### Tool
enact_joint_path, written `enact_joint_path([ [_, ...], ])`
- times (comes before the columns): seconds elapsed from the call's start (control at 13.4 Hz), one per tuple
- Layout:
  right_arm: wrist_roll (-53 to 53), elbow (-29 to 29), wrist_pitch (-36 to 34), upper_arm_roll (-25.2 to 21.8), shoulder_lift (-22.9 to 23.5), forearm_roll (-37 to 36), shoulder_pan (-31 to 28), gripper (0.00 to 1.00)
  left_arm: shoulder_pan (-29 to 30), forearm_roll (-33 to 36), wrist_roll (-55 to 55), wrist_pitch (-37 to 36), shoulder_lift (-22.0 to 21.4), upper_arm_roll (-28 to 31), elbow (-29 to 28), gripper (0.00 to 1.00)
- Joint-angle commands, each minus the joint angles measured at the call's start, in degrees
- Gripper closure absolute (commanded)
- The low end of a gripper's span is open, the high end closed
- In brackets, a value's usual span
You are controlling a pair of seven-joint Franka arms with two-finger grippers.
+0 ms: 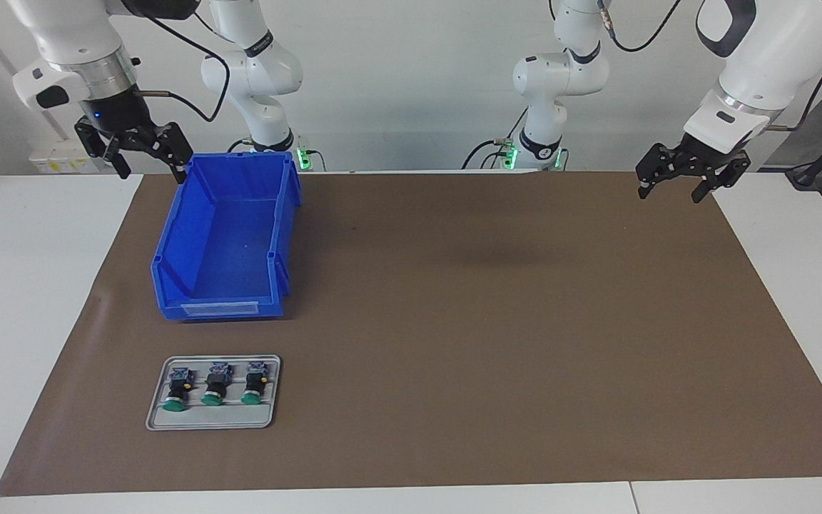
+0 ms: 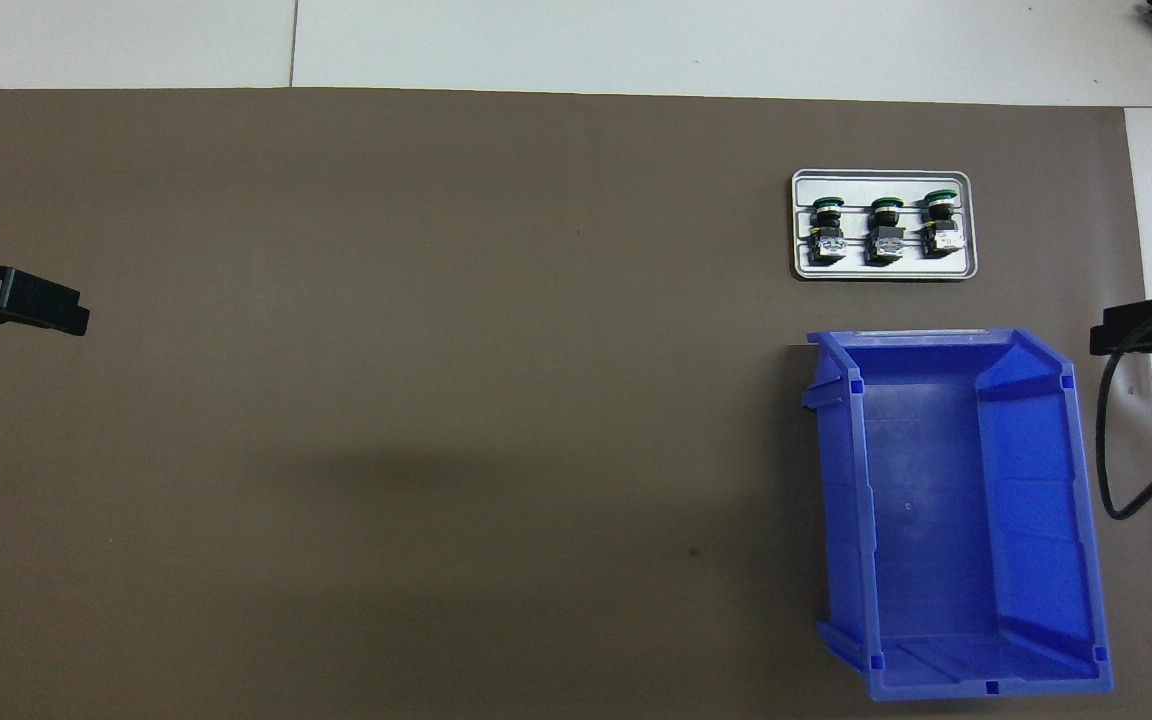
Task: Place and press button with both arms
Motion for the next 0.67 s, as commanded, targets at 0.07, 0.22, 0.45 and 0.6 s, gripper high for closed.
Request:
enact_joint_path([
  [0.07, -0.7, -2.0, 0.9, 0.3, -0.8, 0.0, -1.3, 0.0, -0.6, 0.8, 0.5, -0.7, -1.0, 0.4, -0.6, 0.0],
  [0.22, -0.8, -1.2, 1.5, 0.3, 0.7, 0.0, -1.4, 0.0, -0.6, 0.8, 0.5, -0.7, -1.0, 0.4, -0.6, 0.0],
  [0.45, -0.9, 1.8, 10.1, 0.3, 7.3, 0.0, -1.3, 0.0, -0.6, 0.8, 0.5, -0.7, -1.0, 0.4, -0.6, 0.0],
  [0.6, -1.0, 3.1, 16.4, 0.4, 13.3, 0.0, -1.5, 0.0, -0.6, 0.8, 0.5, -0.7, -1.0, 0.4, -0.6, 0.0],
])
